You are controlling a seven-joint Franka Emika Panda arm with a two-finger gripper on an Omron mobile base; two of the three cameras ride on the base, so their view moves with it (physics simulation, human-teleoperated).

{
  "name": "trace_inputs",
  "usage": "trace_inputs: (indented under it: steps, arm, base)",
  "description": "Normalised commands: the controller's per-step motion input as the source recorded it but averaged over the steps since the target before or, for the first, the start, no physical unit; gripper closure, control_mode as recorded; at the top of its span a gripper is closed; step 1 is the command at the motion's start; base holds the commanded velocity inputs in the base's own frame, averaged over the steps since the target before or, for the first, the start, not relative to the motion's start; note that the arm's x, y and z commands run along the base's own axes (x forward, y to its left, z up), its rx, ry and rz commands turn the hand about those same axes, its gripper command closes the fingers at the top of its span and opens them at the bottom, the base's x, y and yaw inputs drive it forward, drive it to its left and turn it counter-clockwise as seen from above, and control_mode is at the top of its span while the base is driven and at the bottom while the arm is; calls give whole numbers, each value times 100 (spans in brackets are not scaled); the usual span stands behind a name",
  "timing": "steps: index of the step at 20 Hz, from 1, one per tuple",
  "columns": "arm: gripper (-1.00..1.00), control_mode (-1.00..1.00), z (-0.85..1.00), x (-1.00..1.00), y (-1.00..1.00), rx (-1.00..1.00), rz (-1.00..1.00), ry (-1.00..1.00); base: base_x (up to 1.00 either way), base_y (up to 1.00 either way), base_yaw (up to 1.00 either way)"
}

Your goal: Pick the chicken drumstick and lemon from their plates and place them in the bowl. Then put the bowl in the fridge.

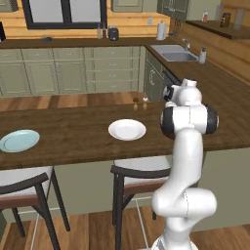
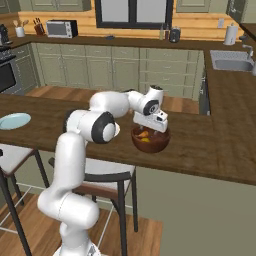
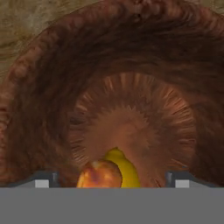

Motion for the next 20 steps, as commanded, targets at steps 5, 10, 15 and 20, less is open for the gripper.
trace_inputs:
  steps: [5,10,15,20]
  arm:
    - [-100,-100,44,-52,-10,-1,-23,-7]
    - [-100,-100,2,-67,-32,0,-32,0]
    - [-100,-100,-6,-12,-36,0,-24,0]
    - [-100,-100,-18,0,-22,0,-4,0]
  base:
    - [0,0,0]
    - [0,0,0]
    - [0,0,0]
    - [0,0,0]
